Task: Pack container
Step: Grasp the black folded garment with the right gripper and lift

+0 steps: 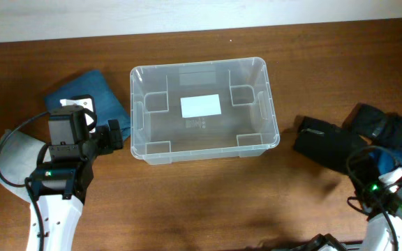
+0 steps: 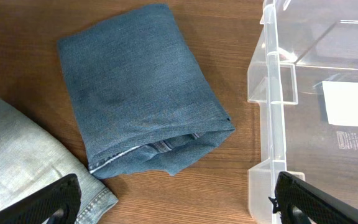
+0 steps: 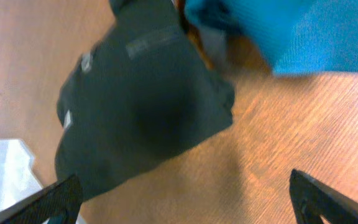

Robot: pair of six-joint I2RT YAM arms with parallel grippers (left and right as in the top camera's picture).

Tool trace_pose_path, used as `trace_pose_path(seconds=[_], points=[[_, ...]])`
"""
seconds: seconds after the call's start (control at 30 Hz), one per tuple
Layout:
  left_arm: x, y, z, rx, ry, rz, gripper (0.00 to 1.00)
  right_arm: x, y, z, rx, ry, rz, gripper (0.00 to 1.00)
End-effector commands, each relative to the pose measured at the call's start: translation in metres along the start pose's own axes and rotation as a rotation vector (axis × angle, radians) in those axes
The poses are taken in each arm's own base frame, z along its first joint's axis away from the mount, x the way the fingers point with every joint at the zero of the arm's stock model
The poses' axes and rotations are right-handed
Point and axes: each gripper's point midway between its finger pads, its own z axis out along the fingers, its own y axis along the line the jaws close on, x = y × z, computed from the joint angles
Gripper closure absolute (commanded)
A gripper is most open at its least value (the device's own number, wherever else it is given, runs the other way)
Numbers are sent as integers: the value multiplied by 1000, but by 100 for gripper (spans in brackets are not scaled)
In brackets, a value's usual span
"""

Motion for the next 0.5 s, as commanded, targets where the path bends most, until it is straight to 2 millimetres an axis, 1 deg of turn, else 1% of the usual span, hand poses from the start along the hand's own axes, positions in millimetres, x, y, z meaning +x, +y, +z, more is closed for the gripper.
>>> trace_pose_path(seconds=[0.0, 0.03, 0.13, 0.23, 0.27, 0.3, 0.37, 0.43, 0.47], points=[[-11, 1, -5, -7, -28, -10, 1, 14, 10, 20, -141, 51, -10, 2], [-11, 1, -5, -7, -28, -10, 1, 15, 9, 23, -140, 55, -11, 1], [-11, 1, -5, -7, -28, -10, 1, 19, 0, 41, -130, 93, 5, 1], [-11, 1, -5, -7, -28, -10, 1, 17, -8, 58, -124, 112, 17, 1], [-11, 1, -5, -7, -28, -10, 0, 17, -9, 64, -131, 118, 19, 1], [-11, 1, -5, -7, -28, -10, 1, 16, -7, 72, -163, 129, 19, 4], [-11, 1, -5, -7, -28, -10, 1, 15, -1, 76, -215, 136, 14, 20], [-11, 1, -5, -7, -28, -10, 1, 10, 8, 77, -270, 124, -6, 50], [-11, 1, -5, -7, -28, -10, 0, 7, 13, 75, -296, 117, -17, 61]])
